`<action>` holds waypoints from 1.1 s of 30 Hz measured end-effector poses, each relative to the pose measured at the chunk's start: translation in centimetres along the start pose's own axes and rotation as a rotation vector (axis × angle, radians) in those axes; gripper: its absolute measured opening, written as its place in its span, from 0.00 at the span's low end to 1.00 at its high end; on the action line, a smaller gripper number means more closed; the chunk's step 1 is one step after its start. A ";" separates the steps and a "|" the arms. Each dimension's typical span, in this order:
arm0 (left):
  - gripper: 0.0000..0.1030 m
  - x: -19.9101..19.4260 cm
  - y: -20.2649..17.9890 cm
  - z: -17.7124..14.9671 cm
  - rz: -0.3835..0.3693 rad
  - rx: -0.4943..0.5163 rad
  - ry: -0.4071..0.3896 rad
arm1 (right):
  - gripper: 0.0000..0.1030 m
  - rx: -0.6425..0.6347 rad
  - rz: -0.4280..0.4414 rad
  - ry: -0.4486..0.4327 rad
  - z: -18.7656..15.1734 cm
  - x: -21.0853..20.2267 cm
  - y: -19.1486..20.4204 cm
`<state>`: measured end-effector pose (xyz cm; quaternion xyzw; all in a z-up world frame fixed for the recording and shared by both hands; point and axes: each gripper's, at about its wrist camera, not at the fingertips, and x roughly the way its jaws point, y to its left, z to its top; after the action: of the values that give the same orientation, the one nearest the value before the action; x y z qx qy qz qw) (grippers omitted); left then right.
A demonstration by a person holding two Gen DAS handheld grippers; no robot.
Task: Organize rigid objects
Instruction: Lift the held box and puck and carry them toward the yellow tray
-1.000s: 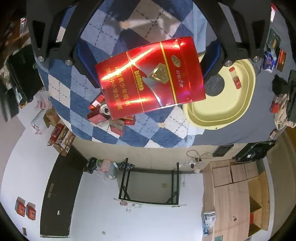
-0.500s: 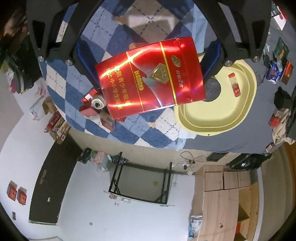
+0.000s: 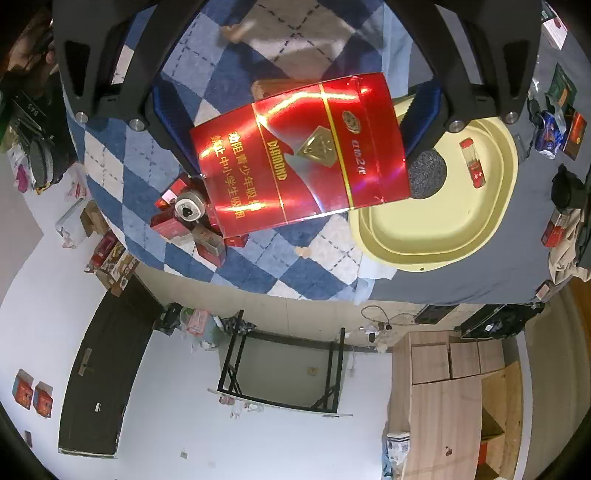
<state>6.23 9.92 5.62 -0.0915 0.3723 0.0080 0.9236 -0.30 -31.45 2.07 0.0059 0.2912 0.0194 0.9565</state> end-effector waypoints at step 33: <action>0.95 0.9 -0.2 -0.2 -0.017 0.028 0.029 | 0.65 -0.002 0.017 0.034 0.4 0.3 0.3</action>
<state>6.72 9.65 4.89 -0.0817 0.3850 -0.0064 0.9193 0.18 -31.17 2.23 0.0072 0.3071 0.0279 0.9512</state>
